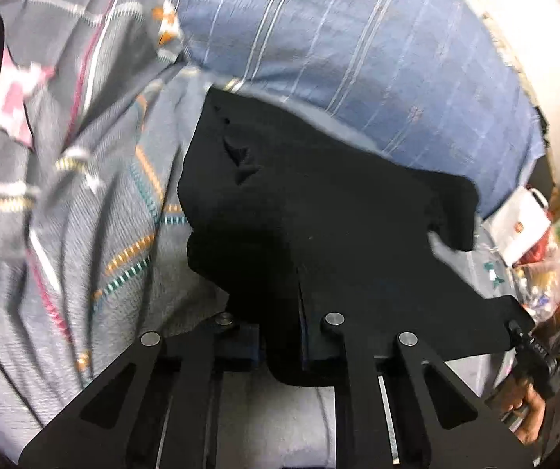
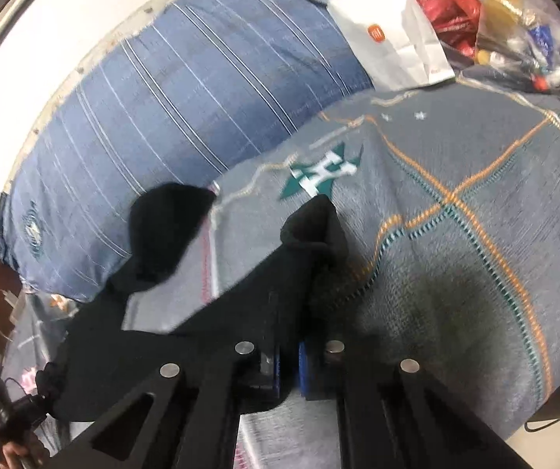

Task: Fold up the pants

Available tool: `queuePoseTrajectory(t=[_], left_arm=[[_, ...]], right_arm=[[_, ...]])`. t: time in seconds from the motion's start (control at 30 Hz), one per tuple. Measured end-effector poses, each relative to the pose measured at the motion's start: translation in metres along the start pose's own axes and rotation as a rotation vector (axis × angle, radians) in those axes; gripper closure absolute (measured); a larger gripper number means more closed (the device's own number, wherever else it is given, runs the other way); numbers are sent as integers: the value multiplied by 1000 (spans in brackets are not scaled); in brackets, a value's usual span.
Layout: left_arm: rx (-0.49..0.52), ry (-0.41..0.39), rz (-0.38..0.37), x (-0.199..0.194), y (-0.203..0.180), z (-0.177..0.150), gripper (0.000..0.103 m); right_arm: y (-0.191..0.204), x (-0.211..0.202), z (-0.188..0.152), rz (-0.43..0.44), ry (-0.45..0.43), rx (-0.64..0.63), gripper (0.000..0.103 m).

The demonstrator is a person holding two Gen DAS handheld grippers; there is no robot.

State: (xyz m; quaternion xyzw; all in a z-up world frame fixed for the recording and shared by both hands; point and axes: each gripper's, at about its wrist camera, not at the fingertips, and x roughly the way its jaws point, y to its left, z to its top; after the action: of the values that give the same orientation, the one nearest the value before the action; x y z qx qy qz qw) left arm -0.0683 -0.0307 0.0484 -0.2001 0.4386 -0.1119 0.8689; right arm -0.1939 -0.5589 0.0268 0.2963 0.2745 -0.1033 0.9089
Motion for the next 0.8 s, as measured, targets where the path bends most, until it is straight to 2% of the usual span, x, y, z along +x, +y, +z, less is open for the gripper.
queuePoseTrajectory(t=[0.1,0.17,0.23,0.3,0.33,0.43,0.53,0.57,0.6,0.67,0.77,0.8], left_arm=[[9,-12,-38,-27,1,-1,91],[34,-11,-17,-37,3,-9,91],[51,20,26,-35,11,-20,91],[15,80,62,-23,29,-32,91],[-11,106,59,-18,37,-37,91],[-6,95,62,-17,37,-41,91],[14,86,84,-17,29,-40,90],[23,83,91,-16,27,-40,90],[26,85,97,-16,27,-41,89],[16,92,103,-15,29,-42,86],[17,100,123,-24,34,-43,74],[33,98,137,-28,34,-43,65]], right_arm=[[5,-20,1,30,-26,-11,97],[6,-28,-4,37,-19,-18,97],[2,-24,-17,-9,41,-20,97],[-9,-14,-28,-68,123,2,90],[-15,-11,-33,-112,151,15,90],[-26,-25,-32,-183,99,22,87],[-22,-37,-16,-234,33,-13,75],[-19,-35,-11,-238,30,-33,64],[-13,-29,-6,-242,35,-62,58],[-2,-13,-2,-250,59,-130,58],[14,13,-8,-292,115,-250,65],[19,20,-12,-328,131,-275,65]])
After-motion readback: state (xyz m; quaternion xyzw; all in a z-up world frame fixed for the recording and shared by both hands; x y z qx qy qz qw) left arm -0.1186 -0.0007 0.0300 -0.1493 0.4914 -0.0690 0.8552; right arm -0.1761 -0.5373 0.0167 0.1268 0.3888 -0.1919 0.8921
